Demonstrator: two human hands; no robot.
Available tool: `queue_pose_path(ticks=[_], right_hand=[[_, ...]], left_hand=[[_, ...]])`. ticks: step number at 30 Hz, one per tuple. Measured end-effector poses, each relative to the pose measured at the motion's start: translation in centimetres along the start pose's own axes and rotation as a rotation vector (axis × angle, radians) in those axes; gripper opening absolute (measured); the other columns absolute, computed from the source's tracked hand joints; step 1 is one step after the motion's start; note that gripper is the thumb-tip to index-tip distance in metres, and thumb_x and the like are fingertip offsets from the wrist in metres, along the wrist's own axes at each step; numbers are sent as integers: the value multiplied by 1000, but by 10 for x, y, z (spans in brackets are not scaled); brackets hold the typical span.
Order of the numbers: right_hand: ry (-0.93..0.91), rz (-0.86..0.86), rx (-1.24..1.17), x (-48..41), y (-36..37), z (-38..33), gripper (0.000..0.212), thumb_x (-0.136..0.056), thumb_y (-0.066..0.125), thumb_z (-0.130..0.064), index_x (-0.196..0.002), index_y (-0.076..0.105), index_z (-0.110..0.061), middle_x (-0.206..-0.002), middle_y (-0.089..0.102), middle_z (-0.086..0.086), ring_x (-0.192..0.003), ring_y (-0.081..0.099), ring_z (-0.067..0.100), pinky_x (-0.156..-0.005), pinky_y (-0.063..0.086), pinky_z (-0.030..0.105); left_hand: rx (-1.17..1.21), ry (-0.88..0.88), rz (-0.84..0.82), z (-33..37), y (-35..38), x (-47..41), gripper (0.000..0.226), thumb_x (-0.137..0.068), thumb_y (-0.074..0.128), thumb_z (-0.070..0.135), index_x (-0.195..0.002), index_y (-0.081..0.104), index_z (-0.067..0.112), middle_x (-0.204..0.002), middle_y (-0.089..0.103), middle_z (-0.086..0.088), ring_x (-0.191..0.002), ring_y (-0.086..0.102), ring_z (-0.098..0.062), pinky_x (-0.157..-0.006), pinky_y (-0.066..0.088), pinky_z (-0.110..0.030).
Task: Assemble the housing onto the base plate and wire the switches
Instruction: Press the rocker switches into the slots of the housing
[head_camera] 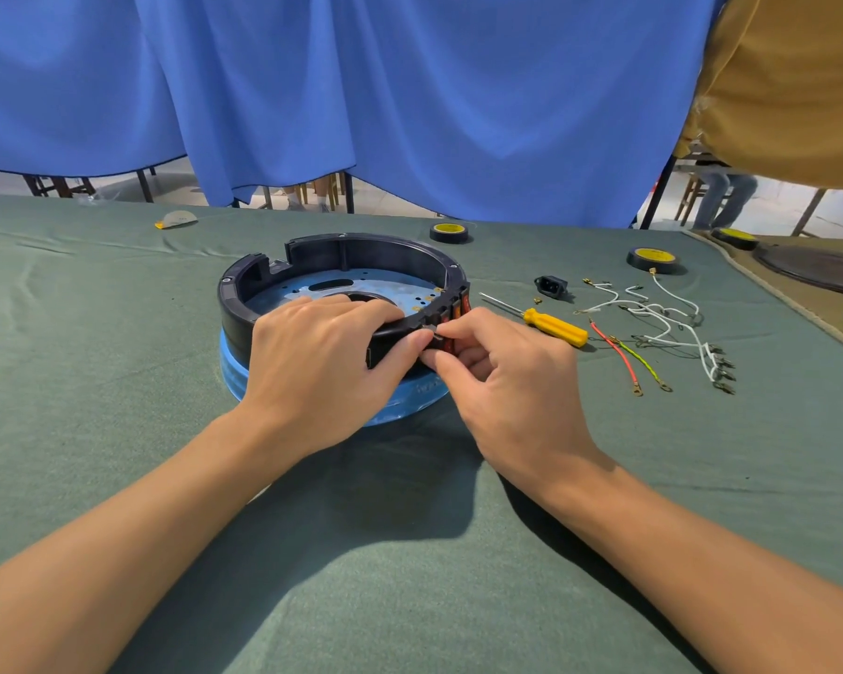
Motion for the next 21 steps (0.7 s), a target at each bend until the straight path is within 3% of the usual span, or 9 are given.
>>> queue_pose_path(ticks=[8,15,21], right_hand=[[21,28,-16,0,1,4,12,-79,77,-14,-84,66,-15,-70,65,-4,-60,57,9,-54,51,33],[44,-42,-68,-3,1,4,10,-81,74,-13,-92,72,-14,-74,68,-4,-63,60,9,-58,51,29],[139,-169,-168,-8,-5,12,24,-85,65,-5,-107,75,-9,-94,75,1,-79,69,8,-75,58,31]], left_hand=[[6,3,-6,-1,2,0,43,-88,46,49,-92,77,19,-75,75,1,-69,71,-25,-59,43,-28],[11,-4,-15,-1,1,1,45,-90,44,53,-87,76,21,-67,71,4,-64,68,-22,-55,34,-25],[17,-18,-9,-1,1,0,47,-89,47,58,-84,77,22,-65,70,6,-62,68,-19,-52,36,-24]])
Point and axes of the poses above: each hand's wrist, its own x-axis away from the middle knuckle, its own y-axis out of the palm, z = x × y, the point moved 4 cm from there along -x, towards the middle knuckle
